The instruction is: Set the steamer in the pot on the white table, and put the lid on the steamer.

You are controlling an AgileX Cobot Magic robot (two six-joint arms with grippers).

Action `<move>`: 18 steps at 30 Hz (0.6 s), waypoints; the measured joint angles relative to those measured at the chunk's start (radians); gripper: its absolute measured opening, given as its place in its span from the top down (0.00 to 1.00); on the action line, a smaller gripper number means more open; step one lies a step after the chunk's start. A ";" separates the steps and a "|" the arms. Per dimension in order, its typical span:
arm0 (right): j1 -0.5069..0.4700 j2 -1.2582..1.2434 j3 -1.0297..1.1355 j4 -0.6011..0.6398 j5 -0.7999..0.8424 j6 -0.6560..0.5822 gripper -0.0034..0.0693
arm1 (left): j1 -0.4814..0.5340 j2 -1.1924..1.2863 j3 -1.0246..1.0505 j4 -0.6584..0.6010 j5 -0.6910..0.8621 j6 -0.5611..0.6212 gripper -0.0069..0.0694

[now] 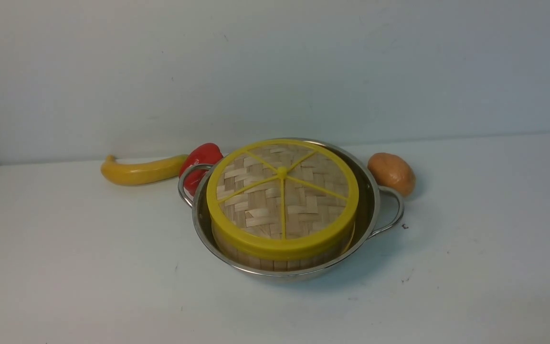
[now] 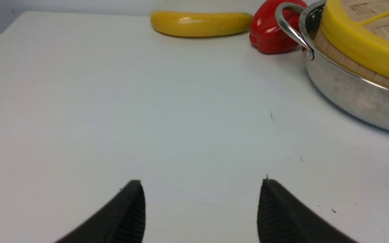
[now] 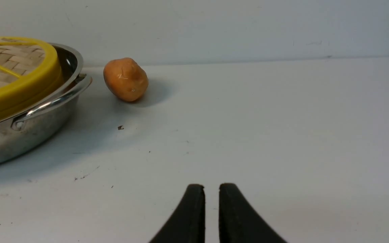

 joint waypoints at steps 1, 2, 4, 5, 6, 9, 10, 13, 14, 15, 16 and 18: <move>0.000 0.000 0.000 0.000 0.000 0.000 0.88 | 0.000 0.000 0.000 0.000 -0.001 0.015 0.36; 0.000 0.000 0.000 0.000 0.000 0.000 0.88 | 0.000 0.000 0.000 -0.015 -0.004 0.032 0.36; 0.000 0.000 0.000 0.000 0.000 0.000 0.87 | 0.000 0.000 0.000 -0.036 -0.006 0.050 0.36; 0.000 0.000 0.000 0.000 0.000 0.000 0.87 | 0.000 0.000 0.000 -0.038 -0.006 0.051 0.36; 0.000 0.000 0.000 0.000 0.000 0.000 0.87 | 0.000 0.000 0.000 -0.045 -0.006 0.054 0.36; 0.000 0.000 0.000 0.000 0.000 0.002 0.87 | 0.000 0.000 0.000 -0.049 -0.007 0.056 0.36; 0.000 0.000 0.000 0.000 0.000 0.002 0.87 | 0.000 0.000 0.000 -0.049 -0.007 0.056 0.36; 0.000 0.000 0.000 0.000 0.000 0.002 0.86 | 0.000 0.000 0.000 -0.049 -0.007 0.056 0.36; 0.000 0.000 0.000 0.000 0.000 0.002 0.86 | 0.000 0.000 0.000 -0.049 -0.007 0.056 0.36; 0.000 0.000 0.000 0.000 0.000 0.001 0.86 | 0.000 0.000 0.000 -0.049 -0.008 0.056 0.36; 0.000 0.000 0.000 0.000 0.000 0.001 0.86 | 0.000 0.000 0.000 -0.049 -0.008 0.056 0.36; 0.000 0.000 0.000 0.000 0.000 0.001 0.86 | 0.000 0.000 0.000 -0.049 -0.008 0.056 0.36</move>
